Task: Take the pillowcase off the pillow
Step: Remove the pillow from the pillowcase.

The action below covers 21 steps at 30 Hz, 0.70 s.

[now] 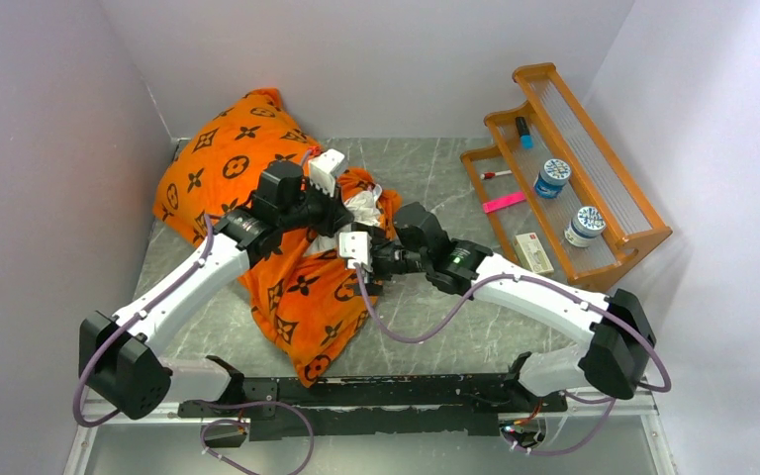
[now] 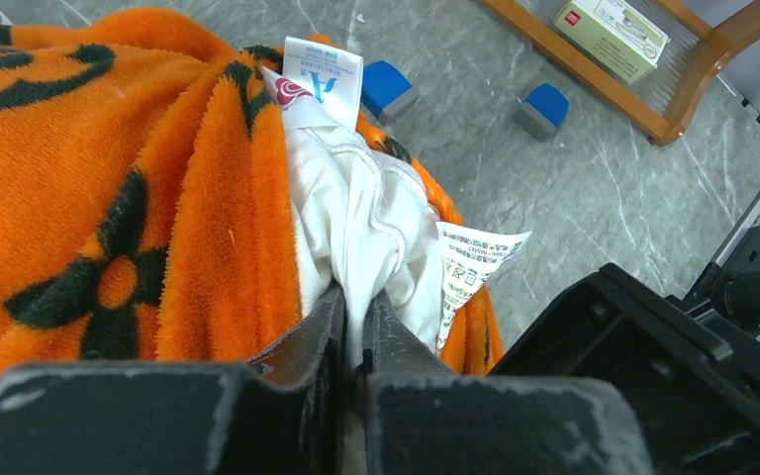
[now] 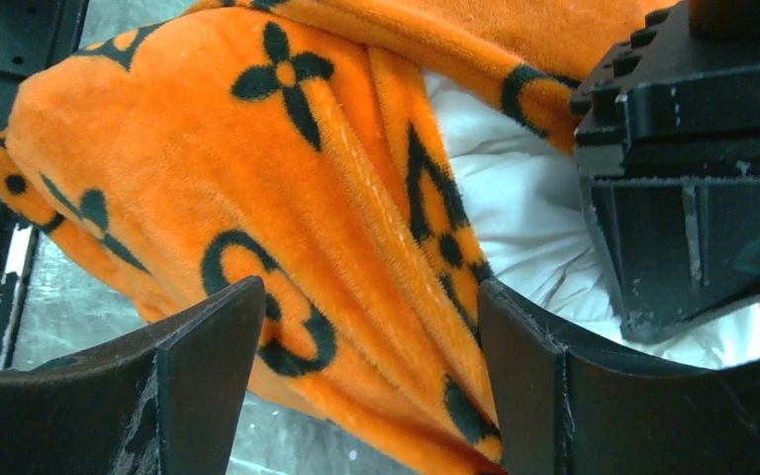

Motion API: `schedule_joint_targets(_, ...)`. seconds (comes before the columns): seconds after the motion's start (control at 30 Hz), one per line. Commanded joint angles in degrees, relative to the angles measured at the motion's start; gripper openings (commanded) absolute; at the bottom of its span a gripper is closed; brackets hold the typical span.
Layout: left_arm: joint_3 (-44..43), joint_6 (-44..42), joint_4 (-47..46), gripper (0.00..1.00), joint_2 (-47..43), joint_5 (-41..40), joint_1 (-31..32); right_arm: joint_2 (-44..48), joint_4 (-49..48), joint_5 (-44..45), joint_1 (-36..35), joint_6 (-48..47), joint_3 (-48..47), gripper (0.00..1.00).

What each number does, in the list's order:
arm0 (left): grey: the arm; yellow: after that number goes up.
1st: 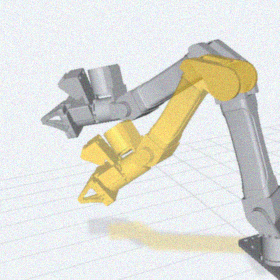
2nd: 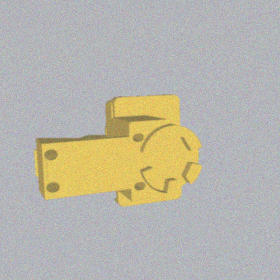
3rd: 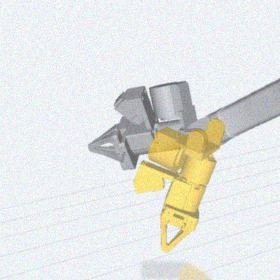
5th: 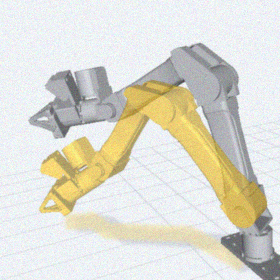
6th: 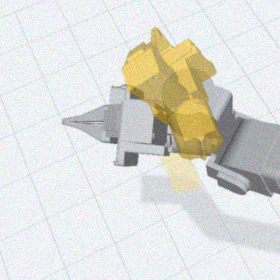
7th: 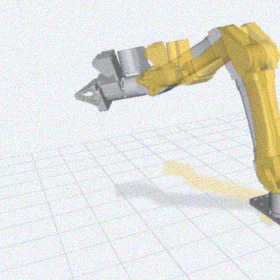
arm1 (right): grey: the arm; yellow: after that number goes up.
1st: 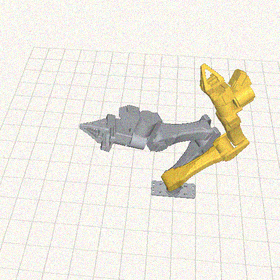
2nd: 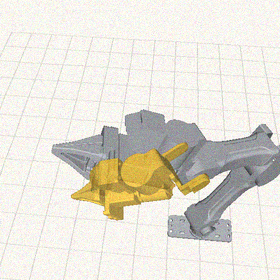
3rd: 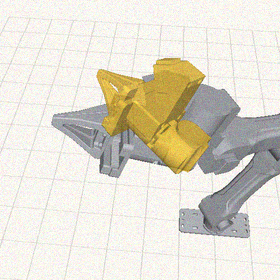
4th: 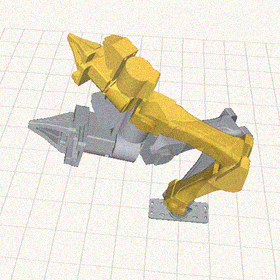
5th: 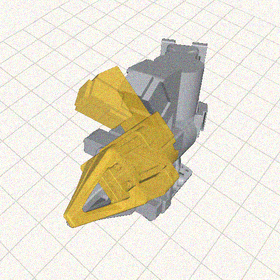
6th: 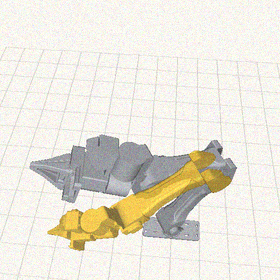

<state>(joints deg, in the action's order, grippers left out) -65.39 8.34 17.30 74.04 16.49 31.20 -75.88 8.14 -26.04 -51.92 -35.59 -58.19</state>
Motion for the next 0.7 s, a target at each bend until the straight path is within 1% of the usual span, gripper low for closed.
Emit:
schedule_joint_targets(0.0, -0.2, -1.0, -4.9, 0.05, -2.4, -0.4, -1.0, -1.4, -2.5, -2.3, -0.4, -4.9, -4.1, 0.81)
schedule_joint_targets(0.2, -0.1, -0.9, -4.8, 0.05, -2.9, -0.2, -1.0, -2.8, -2.2, -0.4, -0.4, -5.5, -4.6, 0.79)
schedule_joint_targets(0.4, 0.1, -1.1, -4.9, 0.05, -4.3, -1.2, -1.0, -5.0, -0.7, 0.4, -0.4, -3.6, -3.8, 0.68)
schedule_joint_targets(0.47, 0.4, -1.1, -5.4, 0.05, -4.7, -1.6, -1.0, -5.6, 0.6, 0.3, -0.3, -3.3, -3.5, 0.62)
schedule_joint_targets(0.63, 0.3, -0.6, -5.8, 0.05, -4.5, -3.1, -1.0, -4.6, 5.2, -0.8, -0.8, -3.1, -3.5, 0.39)
schedule_joint_targets(0.67, -0.1, -0.5, -5.6, 0.05, -4.4, -3.6, -1.0, -3.3, 5.3, -0.5, -0.9, -3.0, -2.7, 0.32)
